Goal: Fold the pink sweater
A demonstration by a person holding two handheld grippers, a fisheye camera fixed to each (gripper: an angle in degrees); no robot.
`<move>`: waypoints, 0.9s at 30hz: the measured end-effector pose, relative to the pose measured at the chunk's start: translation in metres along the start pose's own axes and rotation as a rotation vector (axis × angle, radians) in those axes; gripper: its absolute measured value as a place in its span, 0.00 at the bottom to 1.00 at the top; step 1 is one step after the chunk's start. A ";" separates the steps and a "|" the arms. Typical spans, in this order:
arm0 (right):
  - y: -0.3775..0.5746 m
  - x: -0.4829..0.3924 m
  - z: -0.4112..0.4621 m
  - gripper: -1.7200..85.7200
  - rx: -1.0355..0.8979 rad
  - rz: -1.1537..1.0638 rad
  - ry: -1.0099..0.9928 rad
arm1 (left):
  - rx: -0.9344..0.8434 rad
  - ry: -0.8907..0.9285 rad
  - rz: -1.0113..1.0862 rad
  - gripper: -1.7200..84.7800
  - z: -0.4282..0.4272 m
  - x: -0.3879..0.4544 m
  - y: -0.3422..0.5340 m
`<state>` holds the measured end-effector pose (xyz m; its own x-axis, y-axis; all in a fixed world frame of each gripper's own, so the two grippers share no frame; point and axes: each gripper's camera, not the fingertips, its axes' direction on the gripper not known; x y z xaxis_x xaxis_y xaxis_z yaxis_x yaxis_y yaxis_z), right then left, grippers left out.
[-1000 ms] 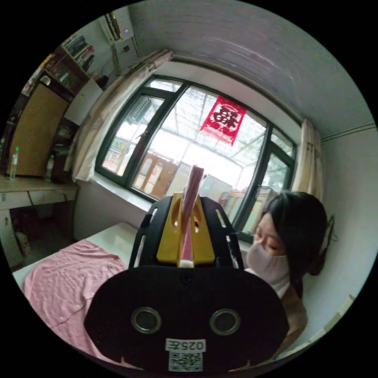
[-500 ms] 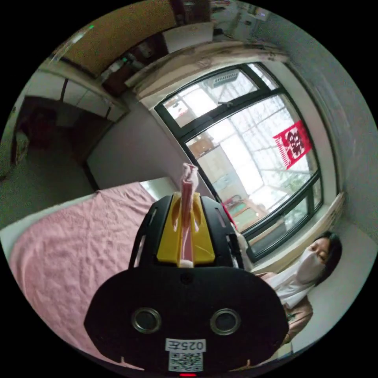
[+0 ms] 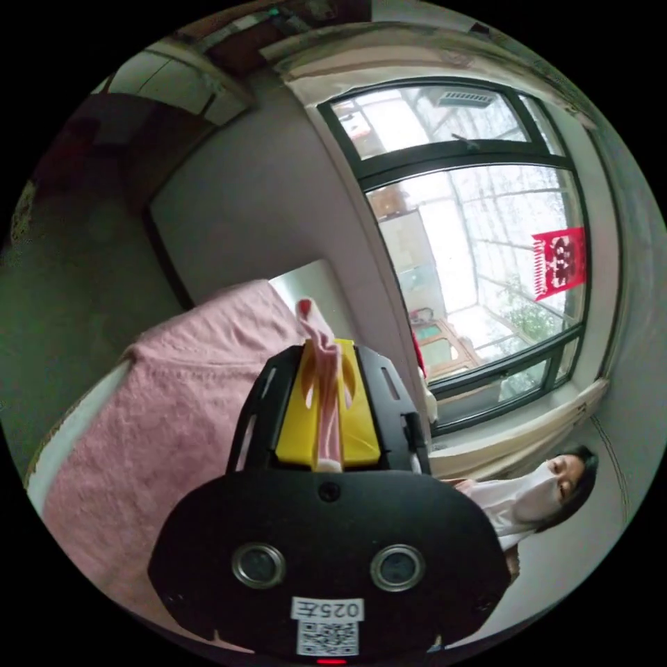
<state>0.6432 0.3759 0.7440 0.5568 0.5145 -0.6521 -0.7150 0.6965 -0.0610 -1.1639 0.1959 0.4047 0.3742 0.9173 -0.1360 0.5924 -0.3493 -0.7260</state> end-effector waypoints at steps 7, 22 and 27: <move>-0.037 -0.013 0.015 0.09 -0.076 0.001 0.098 | 0.039 -0.134 -0.053 0.09 -0.023 -0.009 0.005; -0.393 -0.029 -0.096 0.21 0.099 -0.116 0.093 | -0.089 -0.104 0.164 0.09 0.028 0.093 0.197; -0.597 0.073 -0.024 0.23 -0.172 0.107 0.176 | -0.169 -0.159 0.241 0.10 0.038 0.092 0.213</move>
<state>1.1005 -0.0139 0.7149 0.4028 0.4754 -0.7822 -0.8354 0.5401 -0.1020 -1.0305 0.2126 0.2116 0.4103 0.8178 -0.4035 0.6152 -0.5748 -0.5395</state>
